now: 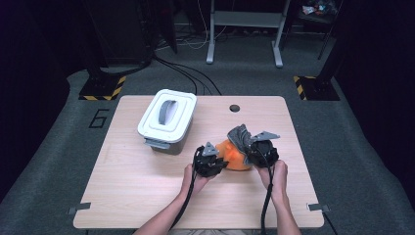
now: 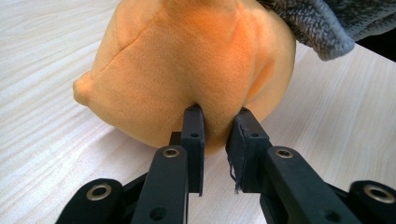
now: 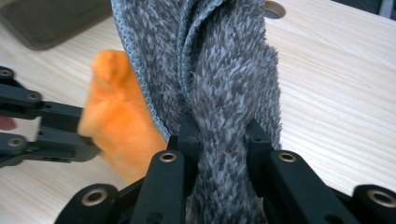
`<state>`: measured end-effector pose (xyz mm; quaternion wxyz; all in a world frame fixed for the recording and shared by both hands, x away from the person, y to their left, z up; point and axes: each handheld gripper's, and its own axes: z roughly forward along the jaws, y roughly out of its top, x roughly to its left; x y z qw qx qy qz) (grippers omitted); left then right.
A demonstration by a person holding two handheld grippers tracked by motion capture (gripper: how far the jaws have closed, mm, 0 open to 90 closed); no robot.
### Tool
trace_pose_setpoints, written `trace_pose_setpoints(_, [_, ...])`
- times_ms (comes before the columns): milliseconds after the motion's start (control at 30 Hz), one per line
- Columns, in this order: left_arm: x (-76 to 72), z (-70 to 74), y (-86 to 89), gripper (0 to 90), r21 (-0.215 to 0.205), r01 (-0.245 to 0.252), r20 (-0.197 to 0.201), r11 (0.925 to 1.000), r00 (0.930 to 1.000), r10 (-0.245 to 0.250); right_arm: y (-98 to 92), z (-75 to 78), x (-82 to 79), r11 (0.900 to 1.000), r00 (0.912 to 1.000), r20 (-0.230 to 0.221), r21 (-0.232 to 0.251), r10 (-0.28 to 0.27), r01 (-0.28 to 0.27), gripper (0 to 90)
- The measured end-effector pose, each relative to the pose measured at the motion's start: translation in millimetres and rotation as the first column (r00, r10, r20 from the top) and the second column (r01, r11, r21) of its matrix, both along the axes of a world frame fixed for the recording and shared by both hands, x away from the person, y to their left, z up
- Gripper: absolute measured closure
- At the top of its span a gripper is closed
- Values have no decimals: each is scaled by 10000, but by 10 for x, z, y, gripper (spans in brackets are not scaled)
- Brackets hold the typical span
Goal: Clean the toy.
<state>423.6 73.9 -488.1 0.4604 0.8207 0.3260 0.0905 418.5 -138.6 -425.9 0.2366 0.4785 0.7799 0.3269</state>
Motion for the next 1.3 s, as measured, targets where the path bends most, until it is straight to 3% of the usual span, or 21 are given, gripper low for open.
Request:
trace_pose_setpoints(400, [13,-12,16,766,20,58,17,10000,10000,-58,-242,-157,117,9953,9941,-522,110,-953,960,746])
trace_pose_setpoints(633, [21,-17,27,768,37,15,-29,10000,10000,-15,-336,-287,197,9912,9871,-902,-115,-1323,1318,745])
trace_pose_setpoints(933, [23,-20,21,769,41,-8,-8,10000,10000,8,-400,-432,276,9893,9809,-1288,-124,-1459,1455,743])
trace_pose_setpoints(1300, [20,-25,19,768,11,-40,-19,10000,10000,40,-406,-692,374,9871,9629,-2173,-335,-1600,1565,741])
